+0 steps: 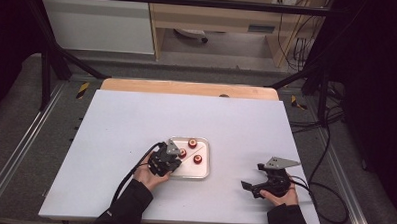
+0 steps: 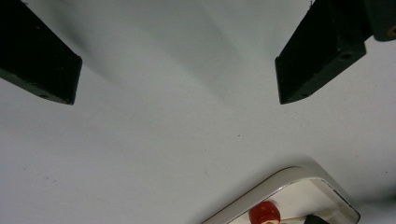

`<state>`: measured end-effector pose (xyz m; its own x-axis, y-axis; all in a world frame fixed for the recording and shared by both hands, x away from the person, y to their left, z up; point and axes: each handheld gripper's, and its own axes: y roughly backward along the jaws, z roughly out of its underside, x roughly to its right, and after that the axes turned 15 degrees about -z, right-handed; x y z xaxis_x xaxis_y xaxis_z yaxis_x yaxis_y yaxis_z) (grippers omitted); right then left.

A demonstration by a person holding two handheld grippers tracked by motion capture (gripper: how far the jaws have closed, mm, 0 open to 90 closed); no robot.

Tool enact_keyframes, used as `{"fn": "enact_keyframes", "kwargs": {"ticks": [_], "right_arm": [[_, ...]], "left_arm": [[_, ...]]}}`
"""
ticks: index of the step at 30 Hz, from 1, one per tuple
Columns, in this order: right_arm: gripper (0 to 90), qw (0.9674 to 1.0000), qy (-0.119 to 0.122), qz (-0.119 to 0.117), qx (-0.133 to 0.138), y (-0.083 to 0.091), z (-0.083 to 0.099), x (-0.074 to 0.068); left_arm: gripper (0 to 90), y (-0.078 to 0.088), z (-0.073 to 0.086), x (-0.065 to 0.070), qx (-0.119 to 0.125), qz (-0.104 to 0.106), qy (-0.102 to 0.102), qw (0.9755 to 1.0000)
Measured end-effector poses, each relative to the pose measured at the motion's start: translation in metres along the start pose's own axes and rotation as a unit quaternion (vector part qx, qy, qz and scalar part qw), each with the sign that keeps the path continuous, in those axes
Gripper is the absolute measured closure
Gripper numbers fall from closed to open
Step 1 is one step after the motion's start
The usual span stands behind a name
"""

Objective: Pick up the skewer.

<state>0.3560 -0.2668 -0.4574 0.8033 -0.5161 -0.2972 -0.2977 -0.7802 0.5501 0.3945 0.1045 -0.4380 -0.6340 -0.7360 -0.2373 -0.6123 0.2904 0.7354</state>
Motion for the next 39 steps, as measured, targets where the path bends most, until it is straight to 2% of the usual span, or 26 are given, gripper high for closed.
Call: {"fn": "enact_keyframes", "kwargs": {"ticks": [17,28,32,39], "right_arm": [[1.1,1.0,0.001,0.0,0.0,0.0,0.0,0.0],[0.6,1.0,0.006,-0.001,0.002,-0.002,-0.002,-0.003],[0.6,0.9997,0.02,0.014,-0.003,-0.005,-0.006,-0.007],[1.4,0.9975,0.054,0.033,-0.031,-0.011,-0.014,-0.015]], "left_arm": [[88.7,0.017,0.002,-0.001,0.032,0.009,0.001,0.9994],[88.7,0.03,0.003,-0.001,0.053,0.022,0.01,0.9983],[88.7,0.031,0.002,0.002,0.05,0.025,0.002,0.9984],[88.7,0.033,-0.004,0.009,0.051,0.034,-0.015,0.998]]}}
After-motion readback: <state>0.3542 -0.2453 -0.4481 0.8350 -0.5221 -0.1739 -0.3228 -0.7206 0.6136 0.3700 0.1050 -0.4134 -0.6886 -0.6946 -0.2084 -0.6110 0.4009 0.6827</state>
